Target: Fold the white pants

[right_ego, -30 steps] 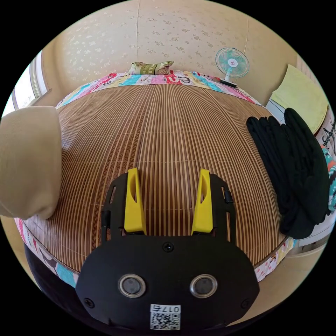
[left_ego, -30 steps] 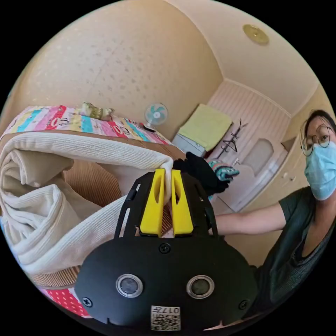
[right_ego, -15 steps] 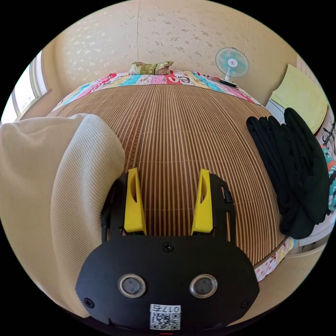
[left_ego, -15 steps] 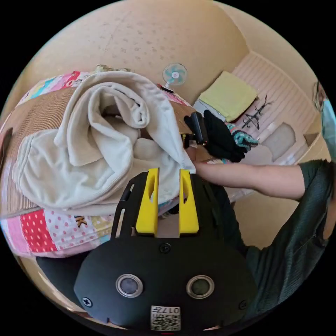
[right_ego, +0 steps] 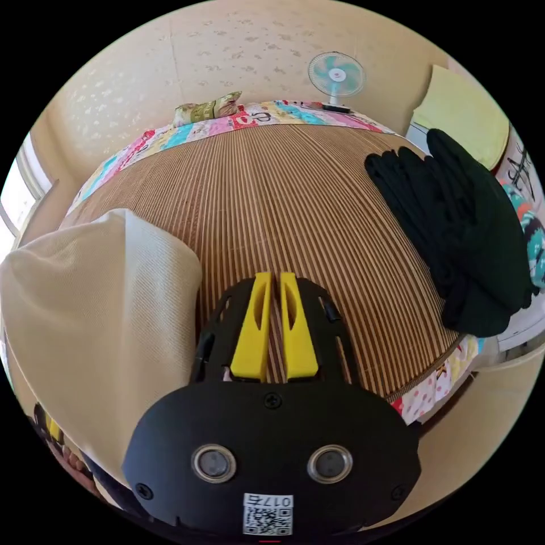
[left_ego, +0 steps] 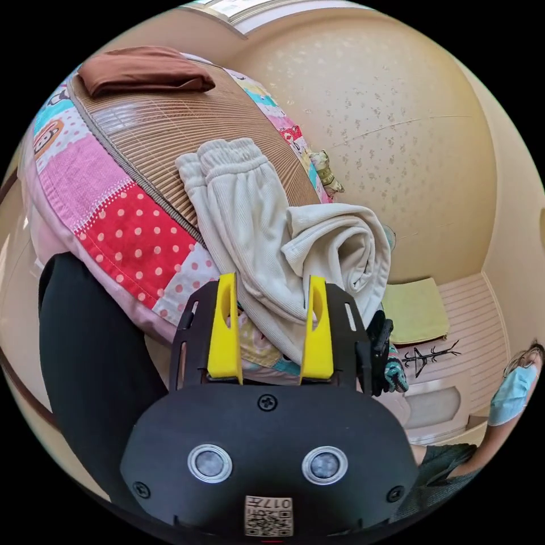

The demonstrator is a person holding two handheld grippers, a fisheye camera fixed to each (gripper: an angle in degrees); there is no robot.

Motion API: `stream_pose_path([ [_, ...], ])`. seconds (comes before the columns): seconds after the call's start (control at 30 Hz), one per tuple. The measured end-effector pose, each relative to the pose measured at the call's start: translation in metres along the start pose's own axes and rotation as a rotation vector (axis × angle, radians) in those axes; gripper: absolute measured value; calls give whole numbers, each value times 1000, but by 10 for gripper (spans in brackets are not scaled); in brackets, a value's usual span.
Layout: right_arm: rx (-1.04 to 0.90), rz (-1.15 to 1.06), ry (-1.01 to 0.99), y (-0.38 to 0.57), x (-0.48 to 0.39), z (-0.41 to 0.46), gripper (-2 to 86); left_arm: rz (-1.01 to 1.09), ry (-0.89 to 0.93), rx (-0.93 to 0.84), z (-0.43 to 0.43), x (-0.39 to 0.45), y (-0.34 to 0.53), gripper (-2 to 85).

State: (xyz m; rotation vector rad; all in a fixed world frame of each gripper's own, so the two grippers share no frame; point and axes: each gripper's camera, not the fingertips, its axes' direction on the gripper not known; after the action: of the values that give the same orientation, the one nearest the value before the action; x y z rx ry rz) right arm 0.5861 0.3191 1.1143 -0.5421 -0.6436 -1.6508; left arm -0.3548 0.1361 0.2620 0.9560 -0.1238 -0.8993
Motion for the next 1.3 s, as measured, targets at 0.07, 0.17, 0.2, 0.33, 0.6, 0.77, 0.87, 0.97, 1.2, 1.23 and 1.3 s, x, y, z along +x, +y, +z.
stream_pose_path([
  [0.07, 42, -71, -162, 20, 13, -25, 23, 7, -27, 16, 1, 3, -6, 105],
  [0.17, 163, -207, -406, 60, 31, -84, 12, 63, 16, 110, -1, 14, -14, 51],
  [0.2, 213, -201, -471, 75, 41, -108, 10, 106, 50, 116, 5, 21, -21, 49],
  [0.33, 349, -219, -752, 118, 53, -161, 8, 195, 165, 85, 34, 58, -35, 38],
  [0.6, 173, -667, -837, 143, -80, -210, 24, 524, 43, 6, 53, 150, 6, 36],
  [0.77, 39, -817, -944, 147, -165, -222, 107, 584, 28, -26, 47, 154, 40, 32],
  [0.87, -49, -875, -712, 167, -237, -222, 215, 609, 22, -56, 44, 154, 58, 31],
  [0.97, -134, -1000, -577, 201, -300, -217, 210, 615, -8, -82, 40, 152, 74, 31],
  [1.2, -216, -1305, -199, 281, -382, -222, 44, 634, -9, -147, 12, 131, 94, 23],
  [1.23, -174, -1279, -176, 283, -382, -229, 42, 642, 44, -145, 2, 127, 99, 27],
  [1.3, -4, -1179, -86, 287, -374, -269, 35, 605, 43, -104, -15, 118, 106, 55],
])
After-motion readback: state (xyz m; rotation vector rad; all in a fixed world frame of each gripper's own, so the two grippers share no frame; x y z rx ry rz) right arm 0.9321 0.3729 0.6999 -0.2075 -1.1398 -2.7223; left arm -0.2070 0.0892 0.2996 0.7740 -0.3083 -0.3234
